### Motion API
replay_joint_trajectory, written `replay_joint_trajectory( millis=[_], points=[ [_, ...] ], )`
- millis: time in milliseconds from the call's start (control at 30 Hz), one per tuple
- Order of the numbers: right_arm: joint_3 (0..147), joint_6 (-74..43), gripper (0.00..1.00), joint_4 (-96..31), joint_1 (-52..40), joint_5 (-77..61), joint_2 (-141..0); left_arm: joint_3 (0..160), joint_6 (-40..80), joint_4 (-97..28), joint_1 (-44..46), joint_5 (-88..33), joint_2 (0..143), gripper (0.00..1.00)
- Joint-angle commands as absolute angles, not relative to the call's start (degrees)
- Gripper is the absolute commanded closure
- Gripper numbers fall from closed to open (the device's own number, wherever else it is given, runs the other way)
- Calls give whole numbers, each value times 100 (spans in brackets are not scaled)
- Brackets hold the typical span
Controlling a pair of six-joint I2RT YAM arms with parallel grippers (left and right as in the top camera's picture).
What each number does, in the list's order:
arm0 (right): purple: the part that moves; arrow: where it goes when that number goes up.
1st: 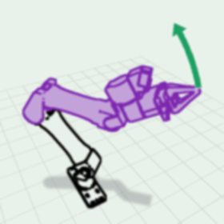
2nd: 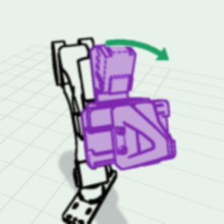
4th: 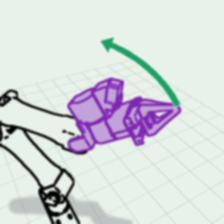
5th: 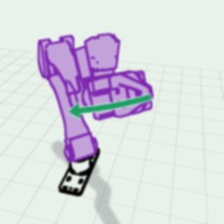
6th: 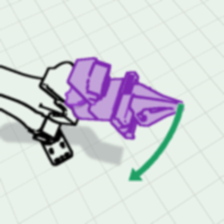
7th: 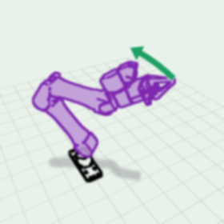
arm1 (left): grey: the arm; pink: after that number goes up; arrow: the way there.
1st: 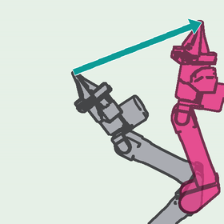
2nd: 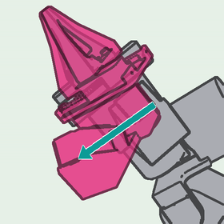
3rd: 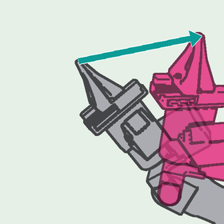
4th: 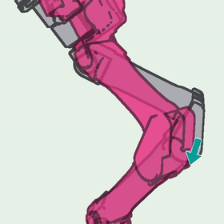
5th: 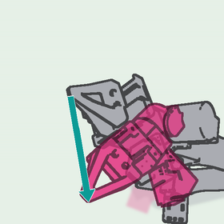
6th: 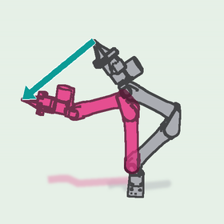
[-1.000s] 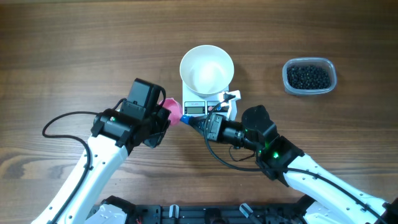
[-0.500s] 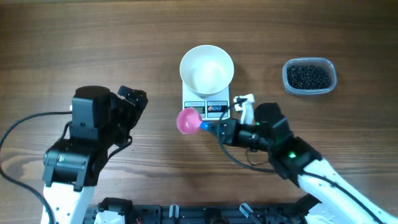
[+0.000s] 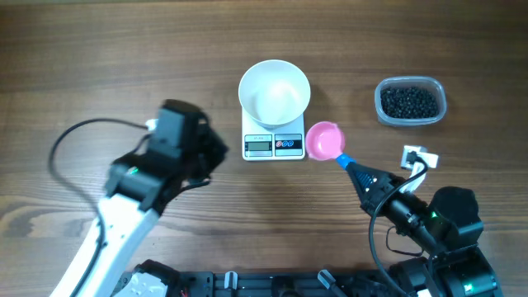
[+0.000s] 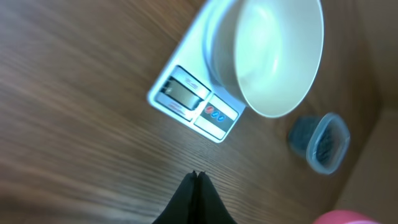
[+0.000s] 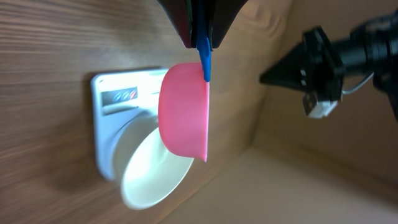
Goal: Scoop item into bowl and weigh 150g on scale
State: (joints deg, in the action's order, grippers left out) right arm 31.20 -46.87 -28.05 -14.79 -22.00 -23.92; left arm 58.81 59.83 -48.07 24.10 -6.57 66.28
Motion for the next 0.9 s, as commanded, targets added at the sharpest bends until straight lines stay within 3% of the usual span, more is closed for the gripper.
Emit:
replay_joint_trajectory(
  millis=[0,167,367,867],
  points=[
    [3162,-4821,95,-2792,-1450,-1535,-2320,5968,6766,-4434,3262,93,7452,96],
    [3159,-5059,95,-2786,-1450,-1166,-2324,5968,7749,-3214,3837,336,8995,96],
    [3159,-5120,95,-2766,-1450,-873,-2324,5968,7758,-2025,3841,510,10007,96],
    [3159,-5120,95,-2641,-1450,-786,-2329,5968,7760,-1734,4036,589,10453,96]
  ],
)
